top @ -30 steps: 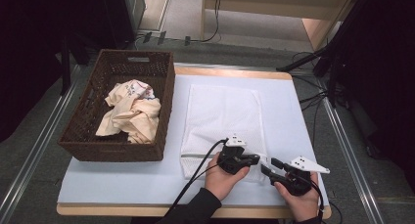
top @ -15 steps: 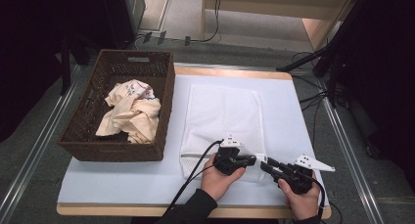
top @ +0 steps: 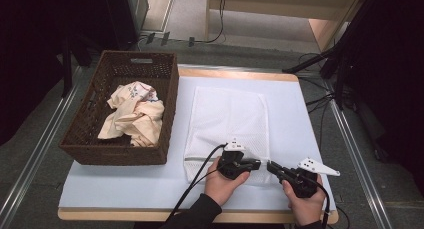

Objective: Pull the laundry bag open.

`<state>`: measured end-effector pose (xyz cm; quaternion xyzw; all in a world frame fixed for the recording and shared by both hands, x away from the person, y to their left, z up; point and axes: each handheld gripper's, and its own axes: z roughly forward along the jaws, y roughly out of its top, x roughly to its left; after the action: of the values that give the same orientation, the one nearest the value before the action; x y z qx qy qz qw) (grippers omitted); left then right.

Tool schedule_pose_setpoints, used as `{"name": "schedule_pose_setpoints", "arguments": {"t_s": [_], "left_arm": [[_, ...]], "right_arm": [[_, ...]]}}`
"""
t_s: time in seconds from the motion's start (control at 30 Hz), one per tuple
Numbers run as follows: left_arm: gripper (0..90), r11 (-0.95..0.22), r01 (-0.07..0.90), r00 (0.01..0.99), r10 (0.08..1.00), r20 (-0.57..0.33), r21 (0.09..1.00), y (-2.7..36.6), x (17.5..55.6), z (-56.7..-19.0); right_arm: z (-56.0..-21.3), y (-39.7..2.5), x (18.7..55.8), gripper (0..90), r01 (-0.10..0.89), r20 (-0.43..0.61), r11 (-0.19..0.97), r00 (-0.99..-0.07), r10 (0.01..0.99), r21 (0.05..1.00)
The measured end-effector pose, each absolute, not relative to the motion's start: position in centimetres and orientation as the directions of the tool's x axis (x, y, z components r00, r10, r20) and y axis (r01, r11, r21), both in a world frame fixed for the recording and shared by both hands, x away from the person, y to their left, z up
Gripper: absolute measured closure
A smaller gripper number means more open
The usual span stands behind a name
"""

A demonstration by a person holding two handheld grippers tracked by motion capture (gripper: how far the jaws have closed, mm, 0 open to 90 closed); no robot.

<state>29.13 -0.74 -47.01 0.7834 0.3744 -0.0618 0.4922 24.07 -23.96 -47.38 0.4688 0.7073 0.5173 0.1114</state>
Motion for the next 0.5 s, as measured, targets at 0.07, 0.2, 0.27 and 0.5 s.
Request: {"name": "schedule_pose_setpoints", "arguments": {"t_s": [0.07, 0.2, 0.27, 0.5], "left_arm": [[86.9, -0.234, 0.648, 0.711, 0.527, -0.465, 0.725, -0.74, 29.11, -47.02], [87.0, -0.237, 0.645, 0.706, 0.549, -0.447, 0.727, -0.85, 28.91, -46.92], [87.0, -0.236, 0.644, 0.706, 0.55, -0.447, 0.727, -0.86, 28.89, -46.9], [87.2, -0.224, 0.662, 0.69, 0.555, -0.465, 0.715, -0.7, 28.89, -47.04]], "right_arm": [[-47.31, -23.79, 23.96, 87.1, 0.541, 0.309, 0.035, -0.531, 0.789, 0.84], [-47.21, -23.55, 23.75, 87.8, 0.535, 0.295, 0.038, -0.521, 0.801, 0.844], [-47.07, -23.44, 23.6, 88.1, 0.517, 0.273, 0.045, -0.521, 0.809, 0.855], [-46.93, -23.16, 23.41, 88.4, 0.507, 0.251, 0.053, -0.512, 0.822, 0.86]]}}
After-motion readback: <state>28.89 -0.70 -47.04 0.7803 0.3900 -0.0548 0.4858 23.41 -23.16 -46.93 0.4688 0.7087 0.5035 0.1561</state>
